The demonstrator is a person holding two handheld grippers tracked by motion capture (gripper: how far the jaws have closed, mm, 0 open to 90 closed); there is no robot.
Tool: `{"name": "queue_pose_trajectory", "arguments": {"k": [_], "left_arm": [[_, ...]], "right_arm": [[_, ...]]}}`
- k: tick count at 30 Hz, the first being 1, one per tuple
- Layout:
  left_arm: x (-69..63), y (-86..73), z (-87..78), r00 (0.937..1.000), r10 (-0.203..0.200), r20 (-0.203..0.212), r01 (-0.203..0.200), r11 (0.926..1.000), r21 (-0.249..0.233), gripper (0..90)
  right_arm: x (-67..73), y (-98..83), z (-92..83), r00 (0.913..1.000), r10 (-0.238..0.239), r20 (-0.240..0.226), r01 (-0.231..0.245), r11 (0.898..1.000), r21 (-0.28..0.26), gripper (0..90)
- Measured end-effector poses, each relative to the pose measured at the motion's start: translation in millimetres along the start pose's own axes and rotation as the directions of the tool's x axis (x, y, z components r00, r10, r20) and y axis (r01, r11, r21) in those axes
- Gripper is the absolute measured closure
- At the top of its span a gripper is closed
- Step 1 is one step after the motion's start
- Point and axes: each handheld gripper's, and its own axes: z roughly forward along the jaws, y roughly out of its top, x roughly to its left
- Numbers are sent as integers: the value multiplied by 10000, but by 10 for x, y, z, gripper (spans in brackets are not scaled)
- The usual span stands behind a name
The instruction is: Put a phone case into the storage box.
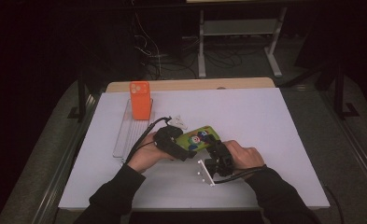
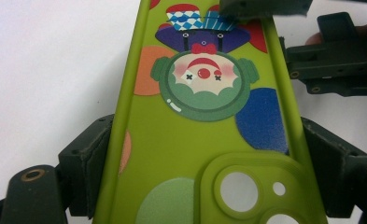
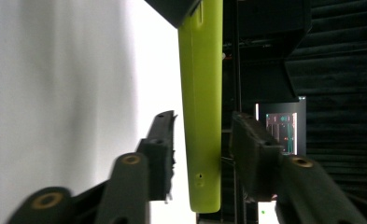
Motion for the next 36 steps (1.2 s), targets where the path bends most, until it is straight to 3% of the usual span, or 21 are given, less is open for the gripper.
{"name": "queue_pose_trajectory", "arguments": {"k": [1, 2, 5, 10, 12, 14, 15, 16, 20, 27, 29, 30, 31, 32, 33, 36], "left_arm": [[-11, -1, 12, 9999, -136, 13, 136, 9998, -139, 151], [3, 0, 2, 10000, 77, 23, -77, 10000, 45, 151], [-14, 0, 11, 9999, -143, 88, 145, 9998, -160, 151], [-12, 2, 1, 9998, -119, 161, 121, 9998, -132, 150], [7, 1, -12, 9998, 64, 192, -64, 10000, 11, 148], [7, -4, -12, 9998, -6, 219, 6, 10000, -17, 143], [-10, -7, -6, 9994, -267, 224, 272, 9994, -202, 139], [5, -5, -24, 9997, -74, 238, 75, 10000, -31, 132], [6, -7, -53, 9981, -320, 523, 336, 9990, -306, 41], [80, -24, -165, 9985, -304, 452, 332, 9975, -622, 0], [96, -27, -185, 9989, -344, 333, 367, 9967, -728, 0], [109, -29, -193, 9992, -298, 269, 318, 9966, -762, 0], [122, -28, -202, 9996, -214, 207, 230, 9968, -770, 0], [115, -31, -204, 9990, -398, 212, 415, 9956, -841, 0], [120, -32, -210, 9991, -396, 165, 409, 9954, -863, 0], [138, -33, -224, 9993, -371, 101, 378, 9957, -842, 0]], "right_arm": [[1, 3, -1, 10000, -3, -18, 3, 10000, 11, 655], [2, 7, -4, 10000, -15, -29, 15, 10000, 2, 671], [17, 16, -9, 9999, -107, 9, 107, 9999, -67, 718], [29, 25, -16, 9996, -278, 4, 279, 9996, -46, 748], [29, 32, -27, 9993, -357, -56, 357, 9994, 23, 753], [34, 39, -28, 9994, -353, -60, 354, 9994, 47, 755], [34, 42, -28, 9993, -375, -28, 375, 9993, 33, 755], [35, 46, -30, 9995, -318, -7, 318, 9995, 32, 757], [15, 35, -31, 9997, -250, 7, 250, 9996, 94, 758], [-14, -68, 1, 9975, 699, -59, -696, 9968, 393, 758], [-34, -108, 15, 9920, 1199, -390, -1179, 9918, 487, 757], [-46, -131, 17, 9821, 1792, -588, -1755, 9825, 625, 758], [-77, -155, 20, 9776, 1951, -792, -1903, 9797, 633, 758], [-104, -171, 21, 9682, 2366, -817, -2317, 9706, 653, 757], [-120, -184, 25, 9516, 2935, -913, -2884, 9553, 655, 757], [-205, -245, 36, 9261, 3569, -1225, -3505, 9338, 711, 757]]}}
